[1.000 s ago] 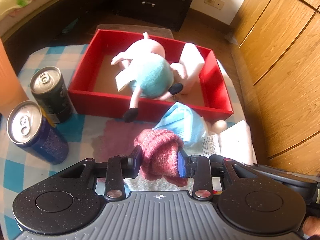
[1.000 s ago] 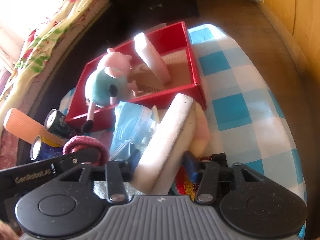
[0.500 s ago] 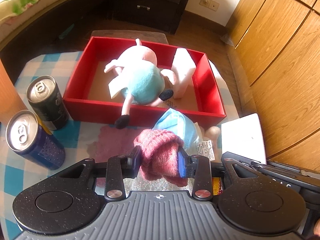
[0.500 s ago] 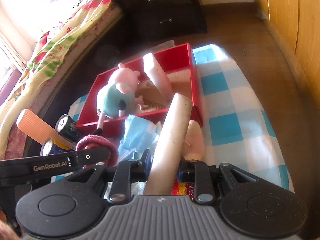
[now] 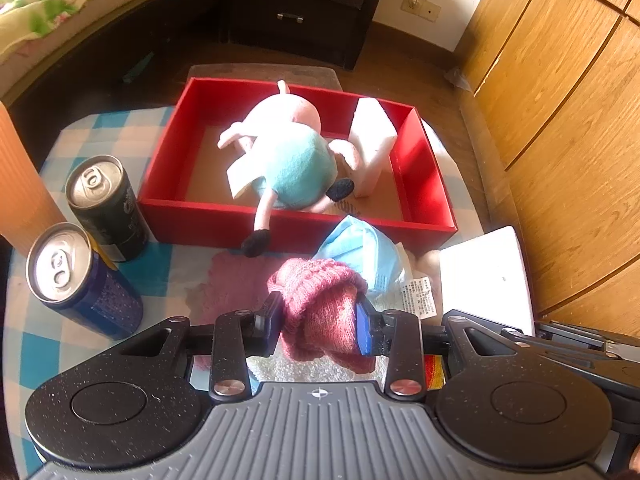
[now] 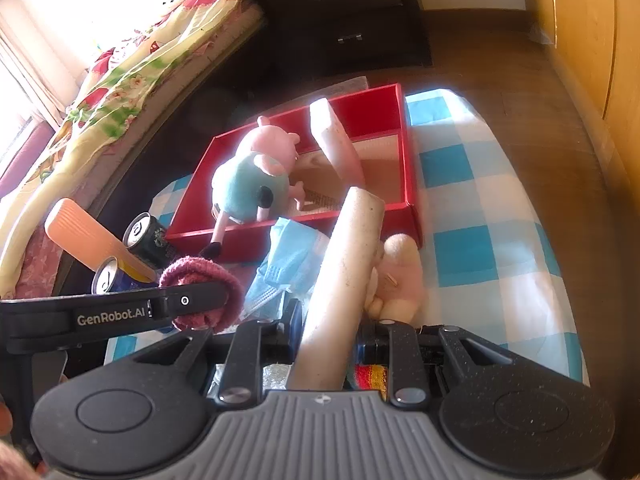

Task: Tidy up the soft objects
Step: 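Lift the knit hat with left tool while right tool carries the beige cylinder toward the red box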

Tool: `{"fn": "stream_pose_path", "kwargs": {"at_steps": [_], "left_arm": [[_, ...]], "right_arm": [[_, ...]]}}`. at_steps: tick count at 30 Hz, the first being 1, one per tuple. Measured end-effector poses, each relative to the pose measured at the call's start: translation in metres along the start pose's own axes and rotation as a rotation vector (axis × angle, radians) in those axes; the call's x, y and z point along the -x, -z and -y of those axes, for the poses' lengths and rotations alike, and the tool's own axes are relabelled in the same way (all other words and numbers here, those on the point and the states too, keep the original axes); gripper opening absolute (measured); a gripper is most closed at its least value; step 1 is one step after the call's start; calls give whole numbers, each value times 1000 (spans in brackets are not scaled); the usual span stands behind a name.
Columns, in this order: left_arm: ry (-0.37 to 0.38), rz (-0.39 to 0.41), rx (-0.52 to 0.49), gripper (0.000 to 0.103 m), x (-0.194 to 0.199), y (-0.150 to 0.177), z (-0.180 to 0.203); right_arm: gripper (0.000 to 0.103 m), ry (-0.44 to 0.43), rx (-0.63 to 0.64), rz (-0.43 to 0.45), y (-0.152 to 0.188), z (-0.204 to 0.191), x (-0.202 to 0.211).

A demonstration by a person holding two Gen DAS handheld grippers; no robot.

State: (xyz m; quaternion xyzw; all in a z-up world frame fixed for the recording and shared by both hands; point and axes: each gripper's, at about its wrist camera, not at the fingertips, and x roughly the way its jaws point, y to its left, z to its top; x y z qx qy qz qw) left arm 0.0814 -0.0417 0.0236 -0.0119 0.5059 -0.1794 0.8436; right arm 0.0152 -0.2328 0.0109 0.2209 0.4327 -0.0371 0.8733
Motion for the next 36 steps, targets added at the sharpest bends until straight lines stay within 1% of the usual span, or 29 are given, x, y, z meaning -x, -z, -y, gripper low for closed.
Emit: {"fn": "stream_pose_path", "kwargs": {"at_steps": [7, 12, 18, 25, 30, 36], "left_arm": [[16, 22, 14, 38, 8, -4, -2], [18, 56, 31, 39, 15, -10, -6], [17, 72, 58, 39, 16, -16, -13], [24, 87, 74, 39, 17, -22, -17], [-1, 110, 64, 39, 16, -28, -17], [-8, 126, 67, 40, 14, -35, -18]], "right_arm": [[4, -12, 14, 24, -6, -5, 4], [4, -12, 26, 73, -16, -11, 9], [4, -19, 24, 110, -29, -15, 12], [4, -23, 41, 119, -37, -22, 8], [4, -18, 59, 139, -46, -25, 8], [4, -8, 55, 149, -57, -24, 4]]}}
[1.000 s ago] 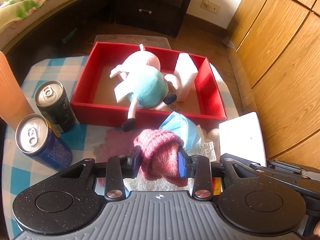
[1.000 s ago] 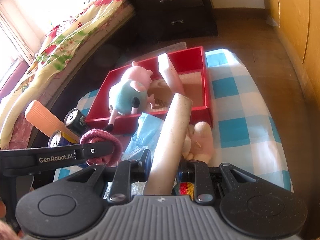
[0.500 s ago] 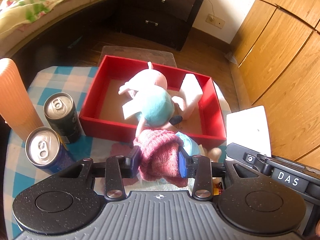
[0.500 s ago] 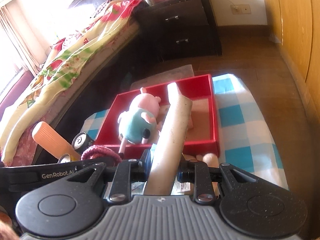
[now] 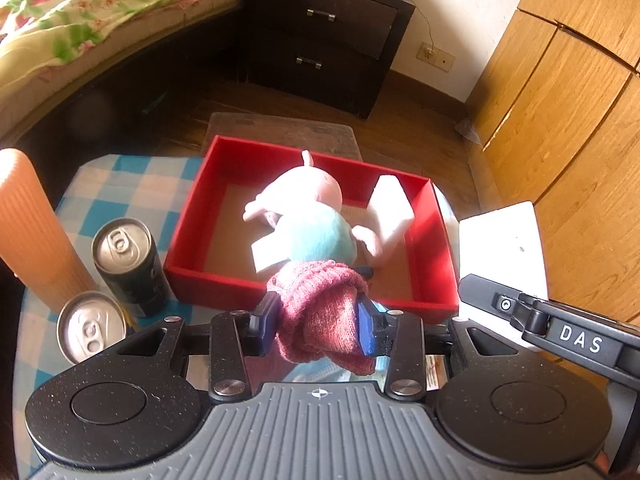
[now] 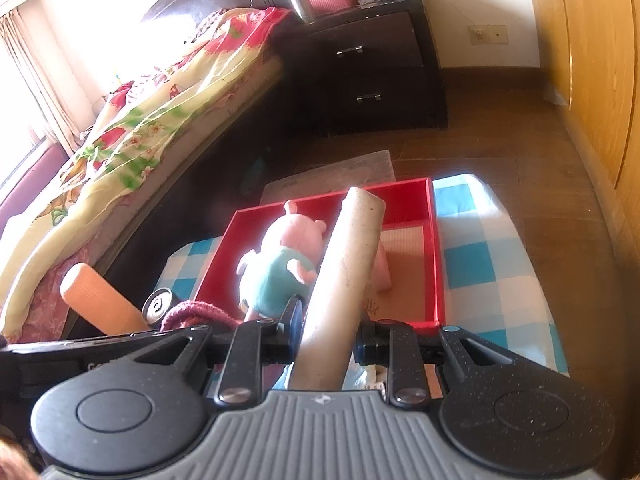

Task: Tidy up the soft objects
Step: 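Lift the knit hat with left tool while right tool carries the beige cylinder toward the red box, then lower the knit hat into the red box and open left tool while right tool releases the cylinder inside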

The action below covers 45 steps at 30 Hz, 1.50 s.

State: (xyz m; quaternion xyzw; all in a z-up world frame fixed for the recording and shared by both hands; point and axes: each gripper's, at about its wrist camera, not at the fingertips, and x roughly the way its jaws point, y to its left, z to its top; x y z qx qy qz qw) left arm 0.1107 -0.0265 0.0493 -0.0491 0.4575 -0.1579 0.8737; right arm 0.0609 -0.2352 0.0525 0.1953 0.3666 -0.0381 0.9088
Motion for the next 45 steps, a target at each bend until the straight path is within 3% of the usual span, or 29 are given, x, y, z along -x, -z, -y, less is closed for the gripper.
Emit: {"fn": "stream_pose_path", "kwargs": {"at_steps": [39, 45], "left_arm": [[-45, 73, 88, 43, -35, -59, -18], [-58, 67, 98, 44, -45, -64, -23]], "right_arm": [[4, 67, -9, -1, -58, 14, -65], [4, 101, 38, 10, -65, 9, -75]]}}
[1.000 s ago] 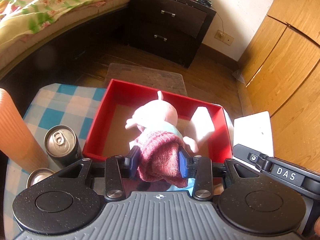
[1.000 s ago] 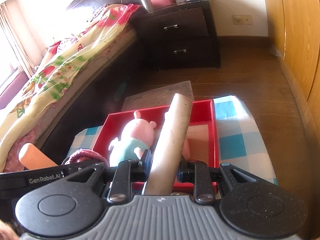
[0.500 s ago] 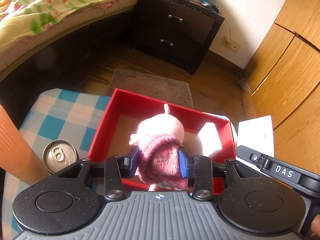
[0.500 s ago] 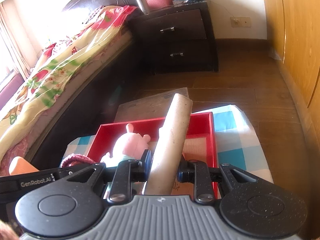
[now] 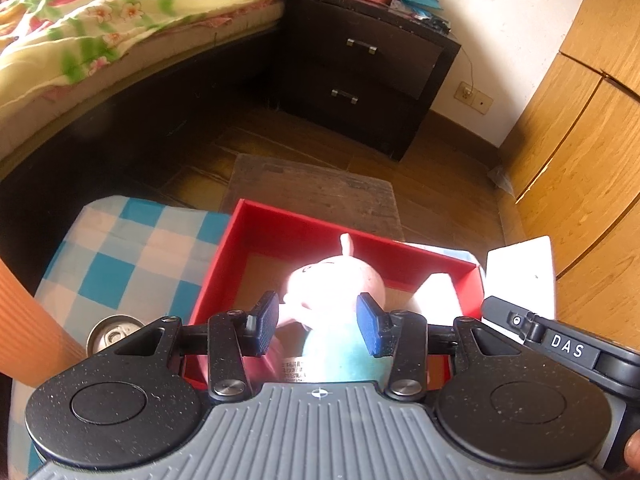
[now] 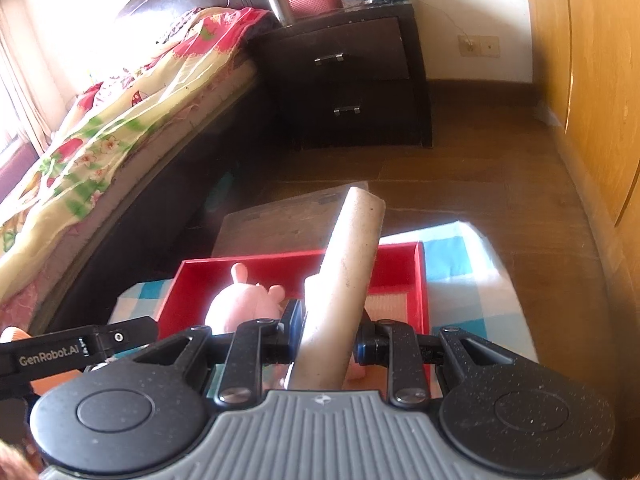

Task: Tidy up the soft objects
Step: 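Lower the knit hat into the red box and open left tool while right tool releases the cylinder inside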

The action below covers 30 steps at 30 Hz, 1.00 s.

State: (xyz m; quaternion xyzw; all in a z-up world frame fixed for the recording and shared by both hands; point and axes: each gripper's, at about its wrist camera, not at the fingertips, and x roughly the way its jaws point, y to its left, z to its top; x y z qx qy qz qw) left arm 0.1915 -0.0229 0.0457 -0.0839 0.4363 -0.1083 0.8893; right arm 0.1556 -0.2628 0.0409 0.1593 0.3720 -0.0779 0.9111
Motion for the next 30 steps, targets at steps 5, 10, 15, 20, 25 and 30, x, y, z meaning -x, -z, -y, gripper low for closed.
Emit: {"fn": "stream_pose_path", "kwargs": {"at_steps": [5, 10, 15, 20, 25, 30], "left_arm": [[1, -10, 12, 44, -4, -2, -4], [17, -3, 5, 45, 0, -1, -1], [24, -12, 11, 47, -1, 0, -1], [40, -14, 14, 48, -1, -1, 0], [45, -14, 1, 51, 0, 1, 4], [54, -15, 6, 52, 3, 2, 3]], "right_arm": [[4, 5, -2, -24, -2, 2, -13], [5, 16, -11, -40, -3, 6, -18], [5, 23, -24, -49, -4, 12, -21], [5, 42, 1, -75, -1, 15, -28], [5, 62, 28, -84, 2, 12, -34], [35, 71, -2, -100, 5, 18, -37]]}}
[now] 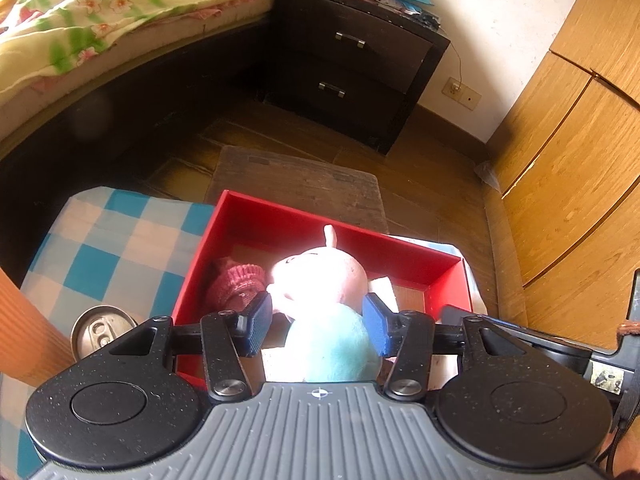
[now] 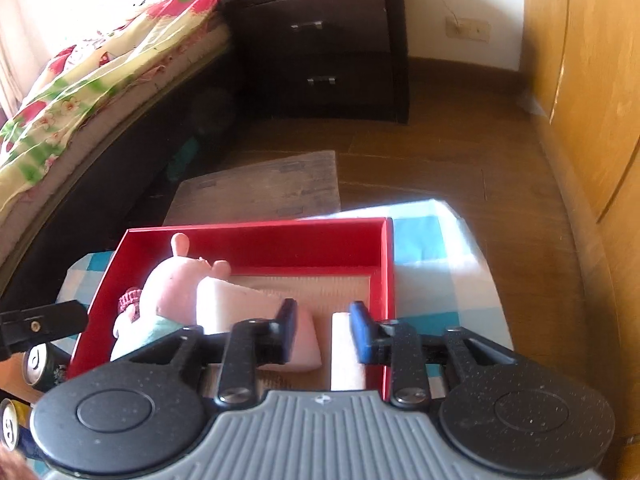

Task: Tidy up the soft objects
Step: 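Lower the knit hat into the red box and open left tool while right tool releases the cylinder inside, then move left tool to the white towel while right tool approaches the striped sock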

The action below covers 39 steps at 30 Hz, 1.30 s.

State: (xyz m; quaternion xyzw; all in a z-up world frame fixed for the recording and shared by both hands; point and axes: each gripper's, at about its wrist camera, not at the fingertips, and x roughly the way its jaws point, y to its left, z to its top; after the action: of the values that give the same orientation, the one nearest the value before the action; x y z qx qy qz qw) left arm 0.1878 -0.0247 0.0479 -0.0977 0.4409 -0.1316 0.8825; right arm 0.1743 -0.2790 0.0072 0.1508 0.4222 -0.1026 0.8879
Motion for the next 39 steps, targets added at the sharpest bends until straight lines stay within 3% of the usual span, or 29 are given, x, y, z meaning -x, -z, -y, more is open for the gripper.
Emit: {"fn": "stream_pose_path", "kwargs": {"at_steps": [1, 21, 24, 39], "left_arm": [[0, 2, -4, 52, 2, 0, 0], [-37, -38, -94, 61, 9, 26, 14], [-35, -52, -116, 63, 12, 35, 19], [-32, -159, -156, 63, 15, 87, 20]], "right_arm": [[39, -8, -11, 2, 0, 1, 1], [40, -3, 30, 34, 13, -15, 37], [45, -11, 28, 24, 21, -15, 43], [45, 19, 53, -41, 71, -8, 61]]}}
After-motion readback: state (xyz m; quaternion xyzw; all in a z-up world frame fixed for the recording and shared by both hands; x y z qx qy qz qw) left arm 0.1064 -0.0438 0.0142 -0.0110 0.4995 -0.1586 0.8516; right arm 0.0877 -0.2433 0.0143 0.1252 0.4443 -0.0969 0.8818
